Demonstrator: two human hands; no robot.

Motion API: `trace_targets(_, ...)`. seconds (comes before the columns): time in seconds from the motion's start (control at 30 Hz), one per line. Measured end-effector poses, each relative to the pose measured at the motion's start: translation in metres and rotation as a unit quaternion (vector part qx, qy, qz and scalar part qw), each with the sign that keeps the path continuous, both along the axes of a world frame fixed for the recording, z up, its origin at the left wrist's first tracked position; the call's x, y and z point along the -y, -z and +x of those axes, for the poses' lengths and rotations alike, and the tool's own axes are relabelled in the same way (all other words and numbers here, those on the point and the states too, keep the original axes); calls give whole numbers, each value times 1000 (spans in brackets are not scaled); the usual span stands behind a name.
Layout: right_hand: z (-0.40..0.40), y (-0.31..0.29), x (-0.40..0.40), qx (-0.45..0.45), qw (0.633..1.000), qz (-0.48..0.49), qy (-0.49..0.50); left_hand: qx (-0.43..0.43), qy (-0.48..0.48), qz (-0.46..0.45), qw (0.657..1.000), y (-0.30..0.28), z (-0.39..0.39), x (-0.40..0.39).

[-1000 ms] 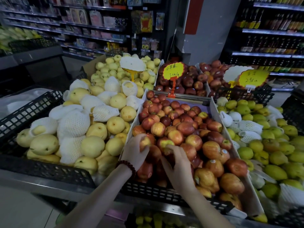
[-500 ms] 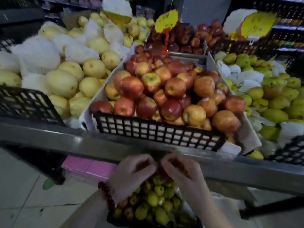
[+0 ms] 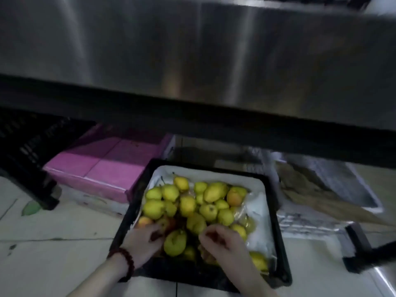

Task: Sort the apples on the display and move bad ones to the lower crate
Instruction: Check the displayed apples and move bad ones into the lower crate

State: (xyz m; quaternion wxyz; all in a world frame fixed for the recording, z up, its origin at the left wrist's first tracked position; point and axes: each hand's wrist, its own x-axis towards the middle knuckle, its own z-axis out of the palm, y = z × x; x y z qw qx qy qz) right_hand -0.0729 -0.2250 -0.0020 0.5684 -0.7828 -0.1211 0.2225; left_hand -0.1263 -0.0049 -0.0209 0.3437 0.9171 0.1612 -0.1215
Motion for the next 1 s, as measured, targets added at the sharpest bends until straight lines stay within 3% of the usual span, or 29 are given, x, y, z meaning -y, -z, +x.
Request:
trace_targets(0.2,-8,61,-13,-20,999,17,-38,87,-93,51,991,58,-19,-8)
trace_targets(0.33,7,73,-36,52,998,-9,-33,110,-152,157,970,71,-8,-48)
trace_targets(0.47,32,80,-71,120,992,-38,-10,38,29,333,942,78,18,-79)
trace_targets(0.57,53,93,-98,141,979,-145,-31,-25,184,405,895,83,36,-78)
trace_targets(0.63,61,101,-111,129,968,-208,-63,-35,214,436,874,88,42,-71)
trace_targets(0.8,62,121,-132,63,944,-304,-110,-34,126,432,892,110,39,-60)
trace_targets(1.0,59,124,-149,62,911,-388,-125,-75,91,401,909,121,39,-70)
